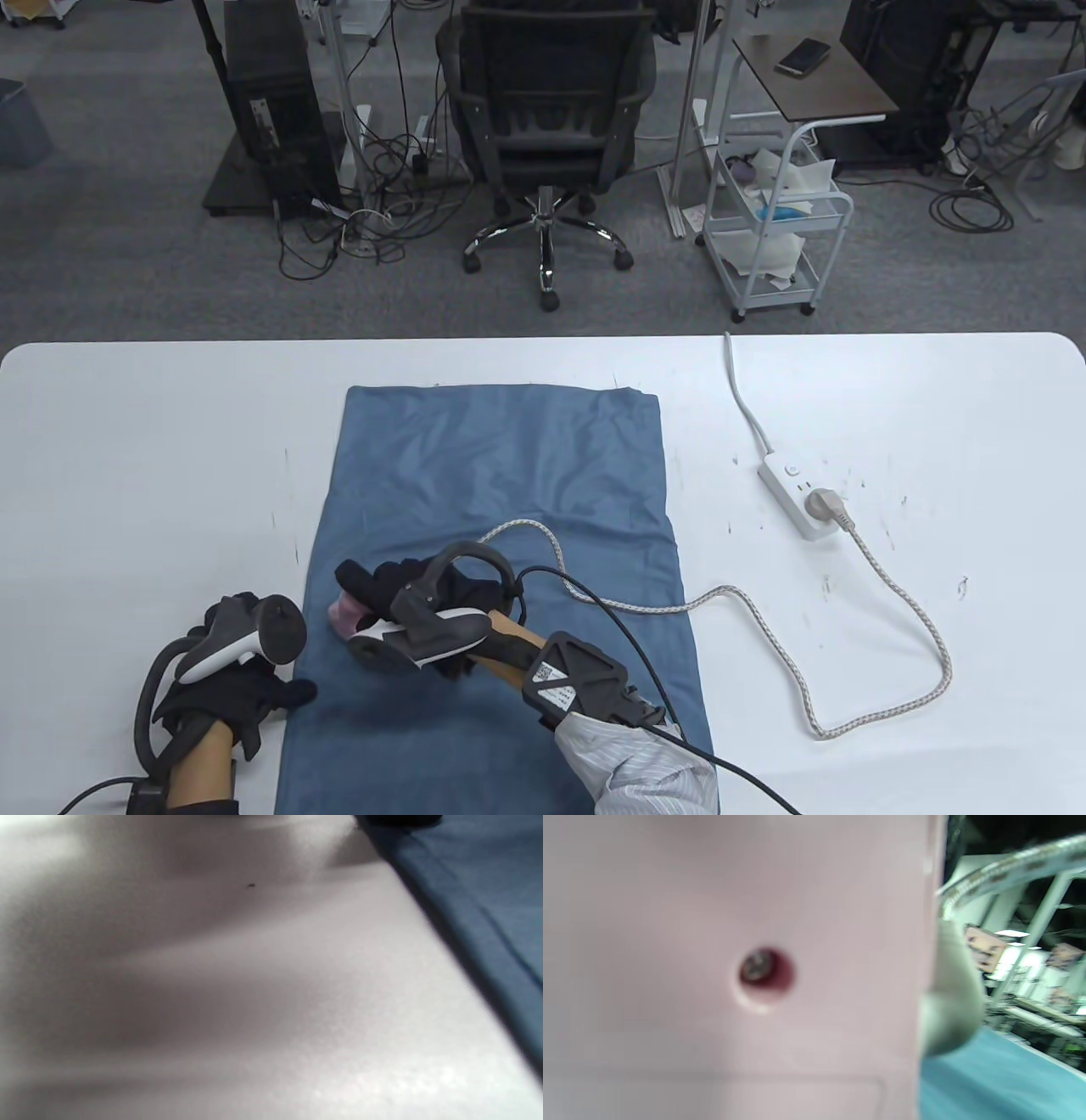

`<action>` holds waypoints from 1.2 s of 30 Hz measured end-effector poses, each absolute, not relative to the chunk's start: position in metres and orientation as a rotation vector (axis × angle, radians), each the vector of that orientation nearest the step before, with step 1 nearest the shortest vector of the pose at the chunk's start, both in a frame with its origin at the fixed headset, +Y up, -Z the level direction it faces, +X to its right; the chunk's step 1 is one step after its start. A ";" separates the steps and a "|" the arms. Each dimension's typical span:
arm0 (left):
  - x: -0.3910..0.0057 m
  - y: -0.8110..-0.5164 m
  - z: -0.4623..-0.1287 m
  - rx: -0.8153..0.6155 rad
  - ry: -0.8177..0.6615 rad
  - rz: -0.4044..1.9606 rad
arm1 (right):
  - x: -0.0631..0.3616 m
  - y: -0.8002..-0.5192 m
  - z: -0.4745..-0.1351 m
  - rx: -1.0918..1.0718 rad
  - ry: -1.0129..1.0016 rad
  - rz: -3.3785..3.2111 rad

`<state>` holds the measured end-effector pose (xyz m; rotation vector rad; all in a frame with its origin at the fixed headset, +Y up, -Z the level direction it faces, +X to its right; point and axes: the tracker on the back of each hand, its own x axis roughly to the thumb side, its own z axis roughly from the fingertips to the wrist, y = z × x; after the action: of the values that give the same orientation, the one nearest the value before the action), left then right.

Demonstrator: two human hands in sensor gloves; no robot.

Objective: Iron pillowcase with electric iron on table

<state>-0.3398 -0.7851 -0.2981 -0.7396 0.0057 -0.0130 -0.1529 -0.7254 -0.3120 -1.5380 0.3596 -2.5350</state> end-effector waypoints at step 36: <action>-0.303 -0.788 -0.300 -0.695 -0.187 -0.056 | -0.151 -0.734 -0.353 -0.988 0.348 -2.733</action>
<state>-0.3026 -0.7881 -0.3002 -0.6951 -0.1871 -0.0564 -0.1513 -0.7335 -0.3534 -0.9880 0.3478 -2.7326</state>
